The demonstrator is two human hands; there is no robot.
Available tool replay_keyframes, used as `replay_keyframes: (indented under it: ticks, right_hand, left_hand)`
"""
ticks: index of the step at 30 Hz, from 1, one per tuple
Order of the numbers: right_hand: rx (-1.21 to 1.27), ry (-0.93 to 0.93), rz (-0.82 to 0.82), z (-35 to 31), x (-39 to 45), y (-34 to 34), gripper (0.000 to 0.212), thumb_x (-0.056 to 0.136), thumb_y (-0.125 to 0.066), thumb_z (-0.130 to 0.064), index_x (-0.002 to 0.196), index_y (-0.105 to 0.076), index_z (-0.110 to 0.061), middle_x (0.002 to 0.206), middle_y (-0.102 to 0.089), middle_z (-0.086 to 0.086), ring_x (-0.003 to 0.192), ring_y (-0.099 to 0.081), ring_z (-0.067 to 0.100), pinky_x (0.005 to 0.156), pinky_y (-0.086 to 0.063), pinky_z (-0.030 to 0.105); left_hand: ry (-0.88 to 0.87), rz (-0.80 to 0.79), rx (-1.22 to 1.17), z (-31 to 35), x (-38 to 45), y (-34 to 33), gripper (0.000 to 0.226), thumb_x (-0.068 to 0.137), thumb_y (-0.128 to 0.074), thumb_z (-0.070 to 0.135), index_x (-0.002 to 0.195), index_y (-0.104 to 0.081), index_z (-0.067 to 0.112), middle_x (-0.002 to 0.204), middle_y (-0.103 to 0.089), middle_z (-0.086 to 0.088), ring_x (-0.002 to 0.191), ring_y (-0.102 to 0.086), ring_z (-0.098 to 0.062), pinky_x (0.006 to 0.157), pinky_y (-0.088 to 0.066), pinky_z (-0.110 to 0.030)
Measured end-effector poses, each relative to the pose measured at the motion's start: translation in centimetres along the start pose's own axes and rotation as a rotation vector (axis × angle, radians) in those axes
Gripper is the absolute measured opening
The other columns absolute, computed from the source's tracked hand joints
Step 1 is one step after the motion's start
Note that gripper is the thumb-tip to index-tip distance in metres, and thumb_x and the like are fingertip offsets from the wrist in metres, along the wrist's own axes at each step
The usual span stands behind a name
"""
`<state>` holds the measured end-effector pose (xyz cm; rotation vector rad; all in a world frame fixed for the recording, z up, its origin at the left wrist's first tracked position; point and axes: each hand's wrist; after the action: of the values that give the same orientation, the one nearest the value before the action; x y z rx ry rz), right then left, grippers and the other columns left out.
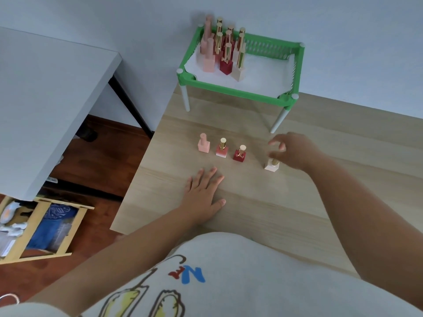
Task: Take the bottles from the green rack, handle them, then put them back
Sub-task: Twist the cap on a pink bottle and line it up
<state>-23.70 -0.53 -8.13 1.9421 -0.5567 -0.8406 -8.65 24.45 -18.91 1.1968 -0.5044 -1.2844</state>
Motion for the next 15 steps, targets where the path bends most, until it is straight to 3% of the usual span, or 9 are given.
replay_keyframes:
  ticks: [4,8,13,15]
  right_hand:
    - [-0.065,0.051,-0.04,0.9,-1.3,-1.3,0.023,0.081,-0.067,-0.03,0.103,-0.066,-0.025,0.095,-0.062,0.0,0.094,-0.057,0.02,0.074,-0.037,0.026]
    - [-0.014,0.082,-0.002,0.4,-2.3,-2.7,0.014,0.082,-0.063,-0.026,0.095,-0.068,-0.025,0.092,-0.062,-0.001,0.084,-0.055,0.017,0.07,-0.037,0.026]
    - [0.107,0.11,-0.057,-1.0,-4.2,-4.3,0.011,0.082,-0.065,-0.028,0.092,-0.068,-0.03,0.089,-0.061,-0.006,0.078,-0.054,0.012,0.069,-0.039,0.025]
    - [0.148,0.124,-0.066,-1.4,-4.9,-4.8,0.01,0.081,-0.067,-0.029,0.091,-0.068,-0.031,0.088,-0.061,-0.008,0.075,-0.055,0.009,0.067,-0.04,0.023]
  left_hand:
    - [-0.053,0.004,-0.055,1.2,0.4,0.4,0.06,0.09,-0.05,0.045,0.145,-0.031,0.032,0.16,-0.012,0.006,0.147,-0.001,-0.026,0.119,-0.007,-0.046]
    - [-0.121,0.003,-0.151,2.7,0.8,0.6,0.048,0.089,-0.056,0.04,0.135,-0.049,0.028,0.154,-0.03,0.005,0.142,-0.017,-0.026,0.117,-0.016,-0.042]
    - [-0.087,0.045,-0.301,4.1,1.3,1.1,0.051,0.086,-0.062,0.042,0.134,-0.05,0.026,0.141,-0.048,0.003,0.131,-0.031,-0.021,0.108,-0.019,-0.027]
    - [-0.06,0.028,-0.306,4.2,1.5,1.2,0.057,0.085,-0.062,0.047,0.136,-0.047,0.027,0.14,-0.048,0.002,0.131,-0.03,-0.021,0.108,-0.021,-0.029]
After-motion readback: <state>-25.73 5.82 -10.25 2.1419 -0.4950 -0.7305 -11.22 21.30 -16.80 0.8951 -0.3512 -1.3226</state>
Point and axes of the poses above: each hand's wrist, its own x-axis towards the middle knuckle, its own y-axis out of the back of the hand, z = x × y
